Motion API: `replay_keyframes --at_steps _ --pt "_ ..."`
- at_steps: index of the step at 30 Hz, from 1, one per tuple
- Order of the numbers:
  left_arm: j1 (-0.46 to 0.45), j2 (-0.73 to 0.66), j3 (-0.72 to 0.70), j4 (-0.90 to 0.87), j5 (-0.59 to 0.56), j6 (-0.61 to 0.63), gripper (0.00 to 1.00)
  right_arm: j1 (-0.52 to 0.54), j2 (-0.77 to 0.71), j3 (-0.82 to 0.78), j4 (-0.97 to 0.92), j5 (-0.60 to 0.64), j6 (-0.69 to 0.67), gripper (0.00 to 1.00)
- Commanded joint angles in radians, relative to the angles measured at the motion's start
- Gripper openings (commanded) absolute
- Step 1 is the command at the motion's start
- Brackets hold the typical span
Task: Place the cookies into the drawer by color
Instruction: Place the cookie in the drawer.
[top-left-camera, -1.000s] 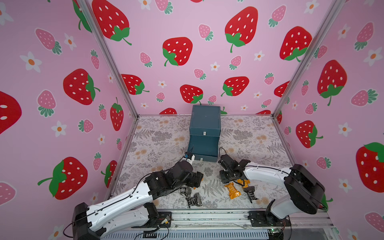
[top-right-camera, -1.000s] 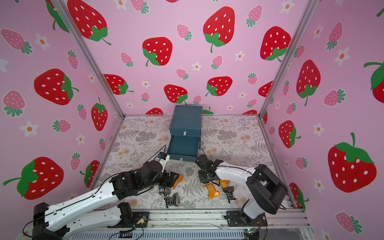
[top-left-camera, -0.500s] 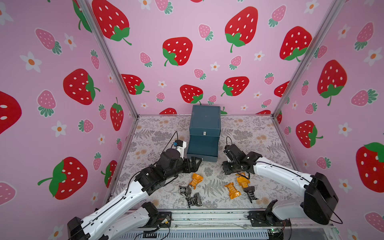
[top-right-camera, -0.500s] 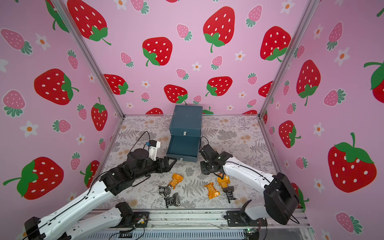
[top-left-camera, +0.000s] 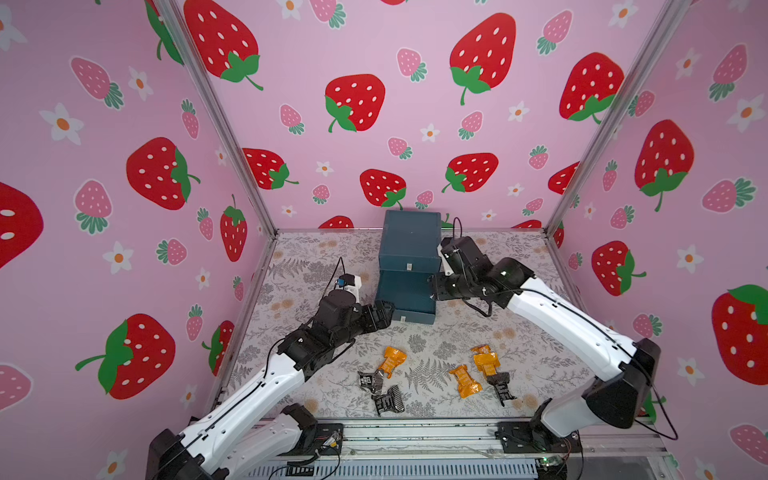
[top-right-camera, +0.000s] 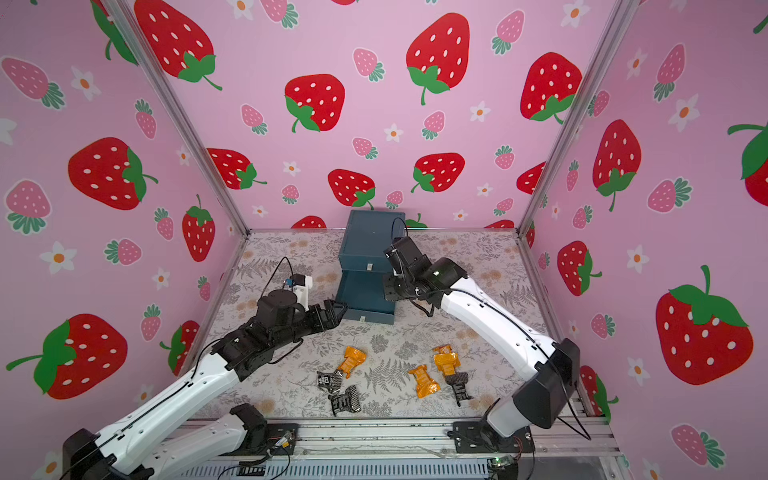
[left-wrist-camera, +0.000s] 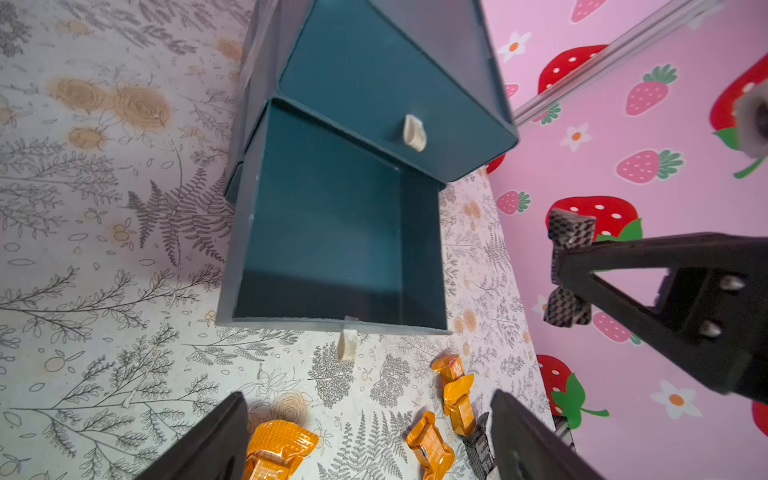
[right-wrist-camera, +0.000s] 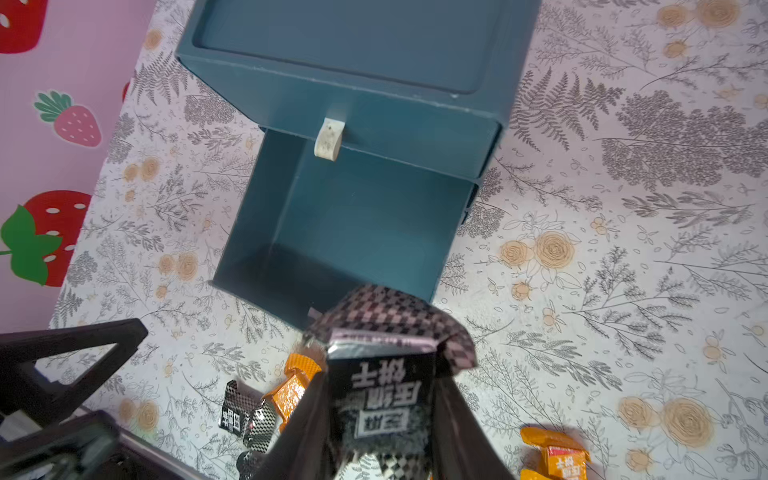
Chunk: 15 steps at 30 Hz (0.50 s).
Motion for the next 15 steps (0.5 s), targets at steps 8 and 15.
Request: replay_keyframes --at_steps 8,15 --pt "0.025 0.058 -0.066 0.141 -0.019 0.064 0.96 0.015 0.264 0.172 -0.081 0.015 0.022 0.22" --pt "0.021 0.159 -0.043 0.167 0.038 0.058 0.95 0.014 0.308 0.154 -0.062 0.051 0.039 0.22"
